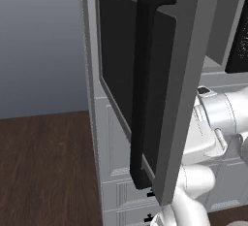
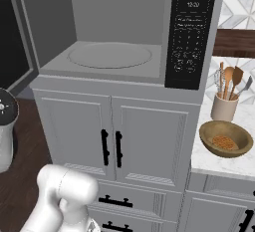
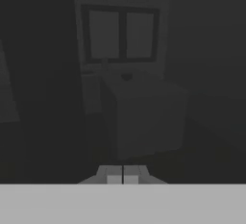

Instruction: Open the microwave, place the bowl with waffle inside the microwave, then close the microwave door and turn it on.

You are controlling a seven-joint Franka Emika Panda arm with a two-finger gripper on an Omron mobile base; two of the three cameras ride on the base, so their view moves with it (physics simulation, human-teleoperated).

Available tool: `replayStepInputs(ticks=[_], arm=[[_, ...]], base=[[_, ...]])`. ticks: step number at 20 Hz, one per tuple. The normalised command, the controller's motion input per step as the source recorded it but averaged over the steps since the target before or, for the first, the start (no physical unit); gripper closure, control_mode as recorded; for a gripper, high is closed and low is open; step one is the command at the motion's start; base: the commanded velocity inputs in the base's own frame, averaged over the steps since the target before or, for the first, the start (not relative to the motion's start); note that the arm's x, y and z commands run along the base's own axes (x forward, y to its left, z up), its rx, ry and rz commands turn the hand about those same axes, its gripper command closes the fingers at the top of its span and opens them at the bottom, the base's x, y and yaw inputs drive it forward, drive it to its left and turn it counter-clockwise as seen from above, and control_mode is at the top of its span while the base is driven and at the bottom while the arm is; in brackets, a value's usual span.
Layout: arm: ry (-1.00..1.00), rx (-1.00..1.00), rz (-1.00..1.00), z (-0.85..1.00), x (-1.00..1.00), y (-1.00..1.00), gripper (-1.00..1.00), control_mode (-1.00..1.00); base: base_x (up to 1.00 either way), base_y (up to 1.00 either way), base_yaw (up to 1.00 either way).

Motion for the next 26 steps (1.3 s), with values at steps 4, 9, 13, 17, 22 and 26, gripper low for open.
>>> replayStepInputs(ticks=[4, 9, 13, 17, 22, 26], arm=[[0.0, 0.0, 0.01, -0.05, 0.29, 0.23, 1.0, -1.0], [-0.01, 0.11, 0.01, -0.13, 0.01, -0.88, 1.0, -1.0], [0.07, 0.07, -0.27, -0.11, -0.01, -1.0, 1.0, -1.0], [0.19, 0.01, -0.61, -0.24, 0.01, -1.0, 1.0, -1.0], [0.09, -0.09, -0.4, -0.5, 0.54, -0.98, 1.0, -1.0], [0.19, 0.01, -0.35, -0.4, 0.07, -1.0, 1.0, -1.0]], base=[[0.0, 0.0, 0.0], [0.0, 0.0, 0.0], [0.0, 0.0, 0.0], [0.0, 0.0, 0.0], [0.0, 0.0, 0.0], [0.0, 0.0, 0.0]])
